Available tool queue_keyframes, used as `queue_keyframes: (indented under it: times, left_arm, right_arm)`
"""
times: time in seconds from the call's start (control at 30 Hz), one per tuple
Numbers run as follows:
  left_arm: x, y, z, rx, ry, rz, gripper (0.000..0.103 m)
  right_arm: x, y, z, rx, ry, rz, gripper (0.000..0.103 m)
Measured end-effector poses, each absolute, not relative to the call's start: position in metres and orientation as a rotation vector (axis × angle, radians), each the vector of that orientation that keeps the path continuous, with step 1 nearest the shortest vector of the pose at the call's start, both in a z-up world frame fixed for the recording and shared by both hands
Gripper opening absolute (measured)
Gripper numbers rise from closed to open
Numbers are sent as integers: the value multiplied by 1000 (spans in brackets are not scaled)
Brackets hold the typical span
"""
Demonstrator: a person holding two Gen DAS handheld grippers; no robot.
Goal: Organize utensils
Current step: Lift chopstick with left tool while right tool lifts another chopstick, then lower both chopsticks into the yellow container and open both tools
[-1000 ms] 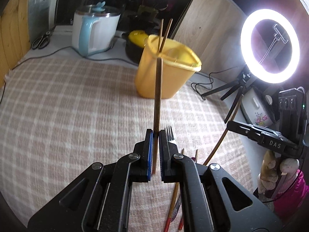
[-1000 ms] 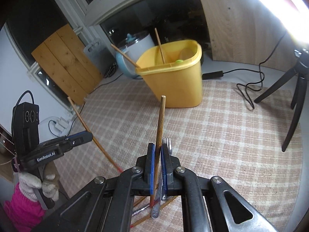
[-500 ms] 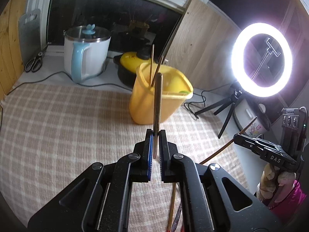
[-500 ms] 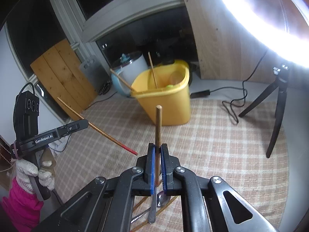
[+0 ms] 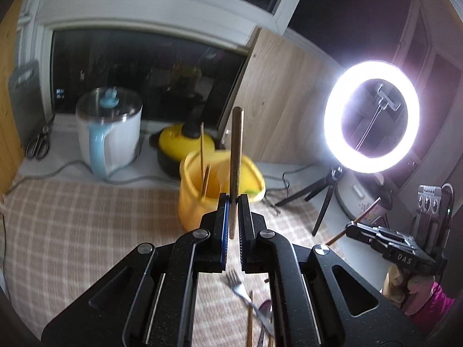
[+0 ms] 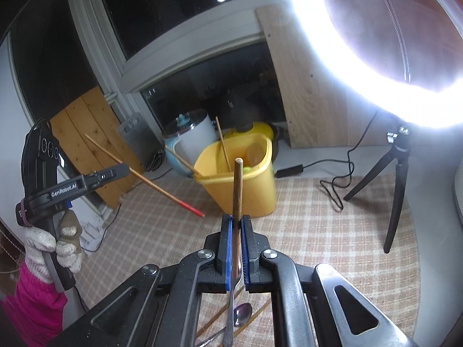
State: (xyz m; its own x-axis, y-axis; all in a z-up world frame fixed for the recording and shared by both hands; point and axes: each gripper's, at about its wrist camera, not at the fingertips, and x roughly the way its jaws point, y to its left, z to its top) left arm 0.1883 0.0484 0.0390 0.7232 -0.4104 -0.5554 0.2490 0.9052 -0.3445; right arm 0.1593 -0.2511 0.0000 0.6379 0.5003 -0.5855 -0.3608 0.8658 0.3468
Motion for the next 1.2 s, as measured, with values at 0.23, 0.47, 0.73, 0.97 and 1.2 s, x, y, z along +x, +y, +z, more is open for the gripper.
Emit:
queue_keyframes:
  times: [0.23,0.47,0.73,0.97,1.2]
  left_arm:
    - [209,45,70,-223,594,-369,4]
    - [231,44,83,-196,561,-356,4]
    - [261,54,74,-197,588,-315,4]
    - [278,61,53,-200,635,-283,4]
    - [290,67,34,-214,672,-256,4]
  right_arm:
    - [164,-254,22,221,660,475,3]
    - [173,-246,45,215,596,474,3]
    - [182,-233,61,211,540,478,3]
    - [194,-223,72,212,496,468,3]
    - [213,-207,77,176,462,441,3]
